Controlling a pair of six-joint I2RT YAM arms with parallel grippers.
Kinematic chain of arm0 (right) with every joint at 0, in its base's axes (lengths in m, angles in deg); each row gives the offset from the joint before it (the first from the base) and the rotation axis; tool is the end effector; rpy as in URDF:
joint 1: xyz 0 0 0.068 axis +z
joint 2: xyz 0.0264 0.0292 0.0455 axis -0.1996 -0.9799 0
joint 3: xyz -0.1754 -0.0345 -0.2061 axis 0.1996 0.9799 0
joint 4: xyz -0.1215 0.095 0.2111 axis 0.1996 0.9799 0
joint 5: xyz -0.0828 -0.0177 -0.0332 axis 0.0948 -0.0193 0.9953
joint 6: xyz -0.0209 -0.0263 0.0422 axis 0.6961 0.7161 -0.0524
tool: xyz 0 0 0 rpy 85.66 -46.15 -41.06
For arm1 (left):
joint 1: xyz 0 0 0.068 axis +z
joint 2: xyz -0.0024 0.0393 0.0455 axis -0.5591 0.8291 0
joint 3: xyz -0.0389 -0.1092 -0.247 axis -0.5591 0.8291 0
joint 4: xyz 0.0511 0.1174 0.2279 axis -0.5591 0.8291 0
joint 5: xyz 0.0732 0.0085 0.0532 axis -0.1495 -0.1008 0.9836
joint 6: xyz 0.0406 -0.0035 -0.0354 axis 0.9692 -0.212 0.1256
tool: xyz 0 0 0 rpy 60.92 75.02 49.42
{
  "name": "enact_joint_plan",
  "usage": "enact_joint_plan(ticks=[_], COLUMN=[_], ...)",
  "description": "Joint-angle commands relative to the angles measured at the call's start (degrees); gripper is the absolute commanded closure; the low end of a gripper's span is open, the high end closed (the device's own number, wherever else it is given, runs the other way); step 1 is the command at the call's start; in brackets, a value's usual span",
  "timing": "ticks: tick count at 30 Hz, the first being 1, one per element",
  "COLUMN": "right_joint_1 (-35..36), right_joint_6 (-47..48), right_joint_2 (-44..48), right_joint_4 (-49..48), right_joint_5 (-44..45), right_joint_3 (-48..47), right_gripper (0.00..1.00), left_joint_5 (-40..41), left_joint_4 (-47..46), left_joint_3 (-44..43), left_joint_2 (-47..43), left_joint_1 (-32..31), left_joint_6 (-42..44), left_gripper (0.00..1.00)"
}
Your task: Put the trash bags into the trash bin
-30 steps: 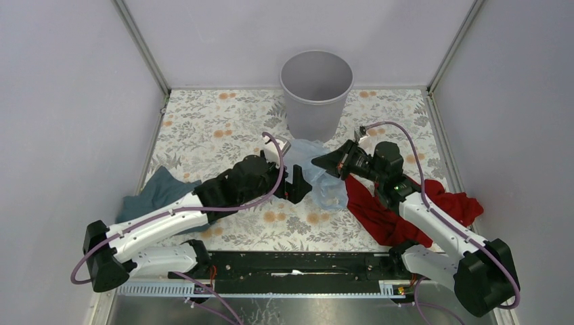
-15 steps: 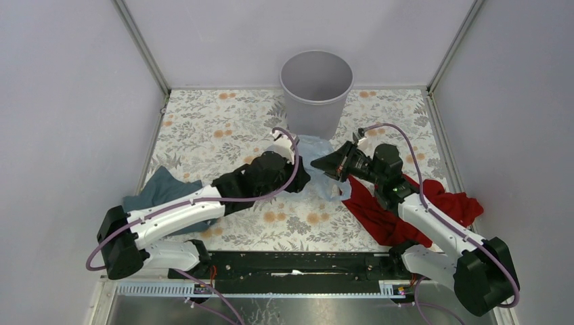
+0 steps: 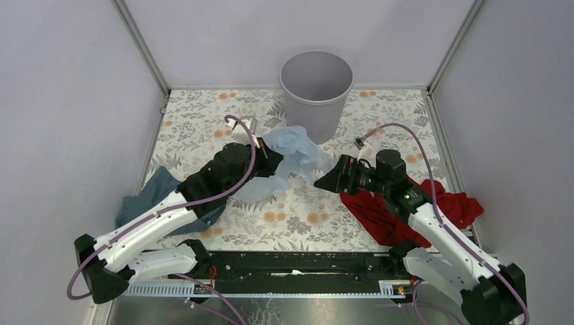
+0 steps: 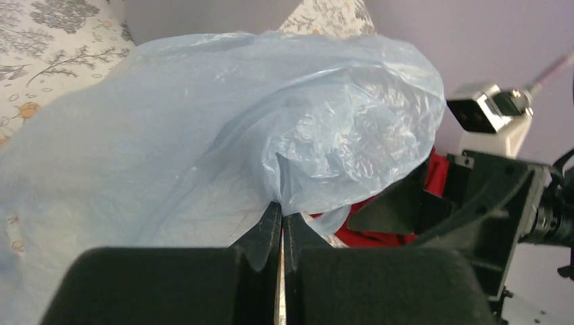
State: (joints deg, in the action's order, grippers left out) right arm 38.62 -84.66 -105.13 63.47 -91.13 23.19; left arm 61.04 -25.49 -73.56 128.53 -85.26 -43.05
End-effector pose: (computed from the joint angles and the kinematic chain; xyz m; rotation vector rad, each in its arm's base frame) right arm 0.1816 0.1153 0.2731 -0.1238 2.0747 1.3821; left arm 0.1549 -0.1782 0.3473 0.0523 1.9724 -0.7900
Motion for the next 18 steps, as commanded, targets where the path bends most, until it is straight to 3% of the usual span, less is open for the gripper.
enact_joint_plan(ticks=[1, 4, 10, 18], right_joint_1=[0.6, 0.6, 0.6, 0.2], right_joint_6=[12.4, 6.0, -7.3, -18.6], right_joint_2=[7.8, 8.7, 1.4, 2.1], right_joint_4=[8.0, -2.5, -24.3, -30.5], right_joint_5=[1.7, 0.0, 0.0, 10.7], right_joint_3=[1.2, 6.2, 9.0, 11.3], right_gripper=[0.0, 0.0, 0.0, 0.0], left_joint_5=[-0.7, -2.3, -4.6, -4.5], left_joint_4=[3.1, 3.3, 1.7, 2.8], left_joint_3=[-1.2, -1.7, -1.7, -2.2], left_joint_2=[-4.6, -6.3, -8.5, -9.3], left_joint_1=[2.0, 2.7, 2.8, 2.8], left_joint_6=[-4.6, -6.8, -9.2, -9.7], left_gripper=[1.0, 1.0, 1.0, 1.0])
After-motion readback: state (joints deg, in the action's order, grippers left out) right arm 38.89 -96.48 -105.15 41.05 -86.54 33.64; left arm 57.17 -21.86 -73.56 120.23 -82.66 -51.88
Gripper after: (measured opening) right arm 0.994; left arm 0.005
